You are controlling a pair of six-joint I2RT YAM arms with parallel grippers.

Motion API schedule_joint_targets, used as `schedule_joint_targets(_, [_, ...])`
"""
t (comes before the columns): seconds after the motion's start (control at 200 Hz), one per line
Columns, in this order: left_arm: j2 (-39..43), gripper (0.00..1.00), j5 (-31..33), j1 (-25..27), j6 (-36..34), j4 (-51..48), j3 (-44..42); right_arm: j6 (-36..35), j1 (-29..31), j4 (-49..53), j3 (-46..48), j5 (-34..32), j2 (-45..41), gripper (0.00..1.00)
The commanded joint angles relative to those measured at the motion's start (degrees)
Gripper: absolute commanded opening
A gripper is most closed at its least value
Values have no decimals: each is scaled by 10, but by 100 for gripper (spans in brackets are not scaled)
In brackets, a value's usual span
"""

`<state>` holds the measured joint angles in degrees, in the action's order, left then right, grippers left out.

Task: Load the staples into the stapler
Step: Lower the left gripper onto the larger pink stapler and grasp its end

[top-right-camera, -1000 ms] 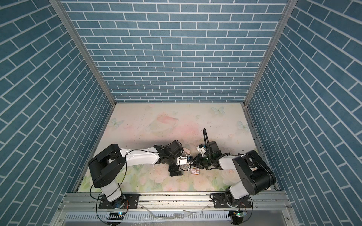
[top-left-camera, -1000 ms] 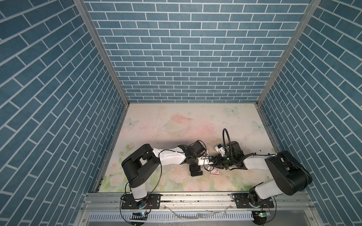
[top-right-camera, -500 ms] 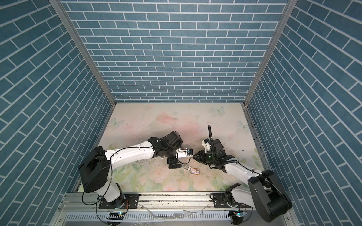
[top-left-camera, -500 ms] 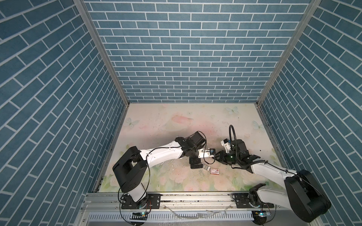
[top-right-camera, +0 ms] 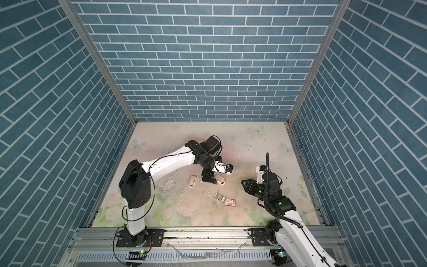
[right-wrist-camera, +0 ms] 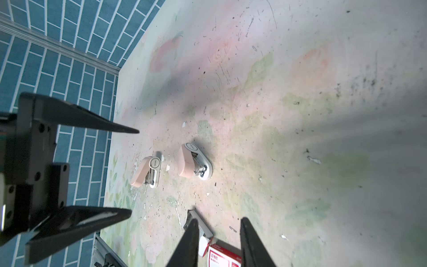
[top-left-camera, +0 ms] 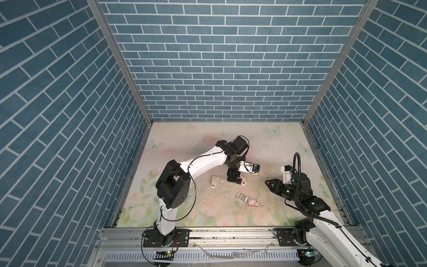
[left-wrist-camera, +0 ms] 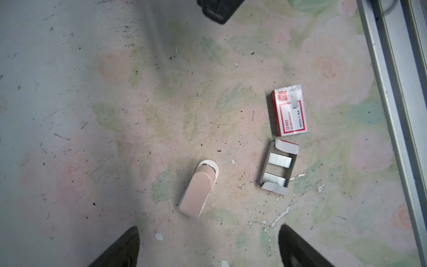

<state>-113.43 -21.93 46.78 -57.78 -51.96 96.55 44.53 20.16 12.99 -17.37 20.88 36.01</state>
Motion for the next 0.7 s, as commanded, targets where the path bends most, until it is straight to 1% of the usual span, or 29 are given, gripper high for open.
schedule_joint_targets(0.0, [-37, 91, -21, -4, -44, -105, 52, 2, -4, 50, 14, -9, -17, 29])
schedule_joint_targets(0.115, [-55, 88, -24, 0, -45, -108, 68, 11, -6, 49, 25, -10, -26, 28])
schedule_joint_targets(0.25, [-51, 83, 0, 12, -47, -60, 31, 20, -7, 34, 32, -7, -23, 26])
schedule_joint_targets(0.29, [-53, 80, 8, 15, -44, -46, 23, 21, -7, 28, 33, -7, -20, 26])
schedule_joint_targets(0.375, [-60, 76, 11, 17, -35, -27, 17, 22, -8, 19, 35, -5, -10, 25])
schedule_joint_targets(0.54, [-65, 74, 31, 19, -13, 40, 3, 24, -9, 7, 36, 2, 4, 25])
schedule_joint_targets(0.62, [-67, 74, 34, 21, -8, 50, 9, 22, -9, 7, 37, 3, 5, 24])
schedule_joint_targets(0.695, [-76, 75, 28, 22, -12, 35, 27, 23, -10, 5, 40, 3, 4, 25])
